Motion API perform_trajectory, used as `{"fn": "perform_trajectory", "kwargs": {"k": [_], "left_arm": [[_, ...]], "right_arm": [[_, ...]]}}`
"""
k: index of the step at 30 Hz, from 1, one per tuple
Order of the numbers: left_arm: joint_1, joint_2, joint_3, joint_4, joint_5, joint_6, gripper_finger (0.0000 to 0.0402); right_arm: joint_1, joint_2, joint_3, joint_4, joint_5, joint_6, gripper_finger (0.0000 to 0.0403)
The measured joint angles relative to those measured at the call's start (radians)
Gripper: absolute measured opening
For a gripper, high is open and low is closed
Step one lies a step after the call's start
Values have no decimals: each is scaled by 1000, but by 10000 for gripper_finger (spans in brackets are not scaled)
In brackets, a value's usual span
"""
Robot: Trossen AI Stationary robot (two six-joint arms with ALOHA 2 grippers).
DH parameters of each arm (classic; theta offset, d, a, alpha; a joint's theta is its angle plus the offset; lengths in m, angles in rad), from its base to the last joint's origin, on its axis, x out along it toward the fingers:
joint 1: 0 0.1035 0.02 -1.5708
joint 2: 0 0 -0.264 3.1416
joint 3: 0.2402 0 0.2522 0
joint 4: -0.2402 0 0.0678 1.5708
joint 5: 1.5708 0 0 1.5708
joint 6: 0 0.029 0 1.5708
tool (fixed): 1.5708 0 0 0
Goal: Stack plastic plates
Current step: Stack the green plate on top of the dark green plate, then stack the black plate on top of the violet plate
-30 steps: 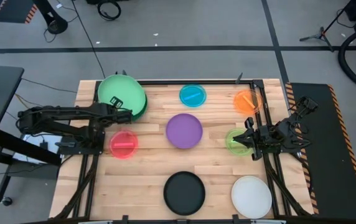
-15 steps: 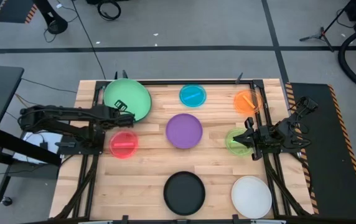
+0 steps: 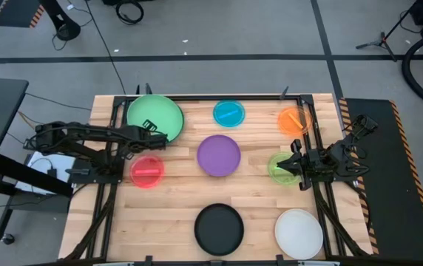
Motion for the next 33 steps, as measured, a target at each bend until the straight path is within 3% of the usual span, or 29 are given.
{"fn": "perform_trajectory", "kwargs": {"k": [9,20,26,33], "left_arm": [[15,3,0,-4,34,6,42],[15,-8,0,-2,90,9,131],[15,-74,34,-49,65,22,158],[13,-120,108,-111,42,187,160]], "right_arm": [[0,0,0,0,0,0,29],[0,0,0,0,0,0,29],[0,0,0,0,0,0,29],[0,0,0,0,0,0,29]]}}
